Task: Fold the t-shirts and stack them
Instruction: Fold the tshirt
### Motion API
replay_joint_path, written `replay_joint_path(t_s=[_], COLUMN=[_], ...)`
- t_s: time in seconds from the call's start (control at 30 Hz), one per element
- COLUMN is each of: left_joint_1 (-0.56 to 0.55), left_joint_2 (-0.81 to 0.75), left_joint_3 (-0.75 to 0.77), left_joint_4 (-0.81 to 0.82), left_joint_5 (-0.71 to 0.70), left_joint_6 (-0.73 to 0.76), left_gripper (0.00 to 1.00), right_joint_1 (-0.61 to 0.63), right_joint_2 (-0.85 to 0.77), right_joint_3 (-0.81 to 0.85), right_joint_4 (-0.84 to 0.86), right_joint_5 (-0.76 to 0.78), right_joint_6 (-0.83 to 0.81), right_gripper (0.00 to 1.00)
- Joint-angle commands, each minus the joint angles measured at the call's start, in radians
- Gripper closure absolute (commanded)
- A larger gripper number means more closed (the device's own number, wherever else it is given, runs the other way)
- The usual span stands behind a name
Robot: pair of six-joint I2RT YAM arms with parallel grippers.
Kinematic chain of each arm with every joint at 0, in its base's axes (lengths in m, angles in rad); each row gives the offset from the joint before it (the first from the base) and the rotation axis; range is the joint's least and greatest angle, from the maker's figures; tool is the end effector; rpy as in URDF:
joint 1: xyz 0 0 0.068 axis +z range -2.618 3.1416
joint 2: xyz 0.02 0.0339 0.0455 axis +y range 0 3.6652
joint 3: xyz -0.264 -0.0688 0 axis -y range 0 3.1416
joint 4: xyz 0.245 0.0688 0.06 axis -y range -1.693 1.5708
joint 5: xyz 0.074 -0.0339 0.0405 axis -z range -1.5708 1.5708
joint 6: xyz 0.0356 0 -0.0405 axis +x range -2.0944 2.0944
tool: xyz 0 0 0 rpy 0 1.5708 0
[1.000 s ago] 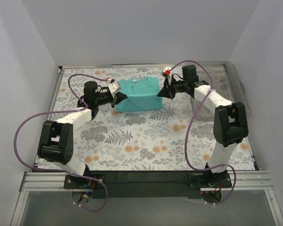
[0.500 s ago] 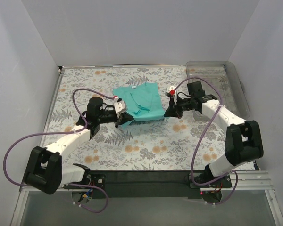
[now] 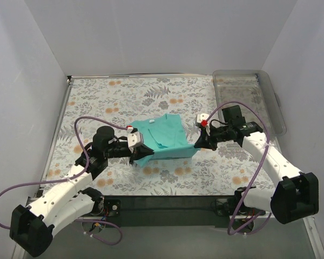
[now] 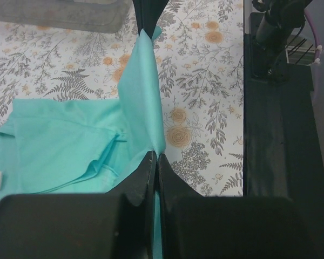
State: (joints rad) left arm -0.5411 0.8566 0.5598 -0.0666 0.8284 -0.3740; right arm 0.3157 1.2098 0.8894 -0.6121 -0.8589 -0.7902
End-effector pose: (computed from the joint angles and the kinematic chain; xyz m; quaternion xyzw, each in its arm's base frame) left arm 0.1498 -0.1206 0.2638 0.2906 0.7319 -0.5268 0.3199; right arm 0.2161 0.0989 0.2622 -0.5646 0.6660 0.3172 0.3702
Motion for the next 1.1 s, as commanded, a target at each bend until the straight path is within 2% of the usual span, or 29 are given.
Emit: replay_joint_path(t_s=[0.0,0.23,0.6,0.87,1.07], left_joint_1=[-0.003,-0.003,-0.002,-0.003,-0.003], left_joint_2=[-0.039,0.033,0.056,0.068,0.052], left_joint_3=[0.026,0.049,0.087,0.129,0.195], left_joint_4=[-0.067,-0.088,-0.091,-0.122,-0.124], left_joint_5=[-0.018,-0.026,-0.109,-0.160,-0.156], left_joint_6=[-0.016,0.024,0.044,0.089,0.090], left_gripper=[1.00,1.00,1.00,1.00,1.00], right_joint_1=[-0.001,0.008,0.028,0.029,0.031], right_joint_2=[-0.012,0.112,0.318,0.390,0.372], right_joint_3=[0.072,0.198,0.394,0.488,0.510], right_joint_4=[-0.047,-0.058,-0.075,-0.080,-0.078], right_joint_5=[0.001,-0.043,-0.048,-0.065,-0.097], right_joint_6=[-0.015,-0.015,-0.037,-0.032,-0.044], right_gripper=[0.99,0.99,0.99,0.99,0.99])
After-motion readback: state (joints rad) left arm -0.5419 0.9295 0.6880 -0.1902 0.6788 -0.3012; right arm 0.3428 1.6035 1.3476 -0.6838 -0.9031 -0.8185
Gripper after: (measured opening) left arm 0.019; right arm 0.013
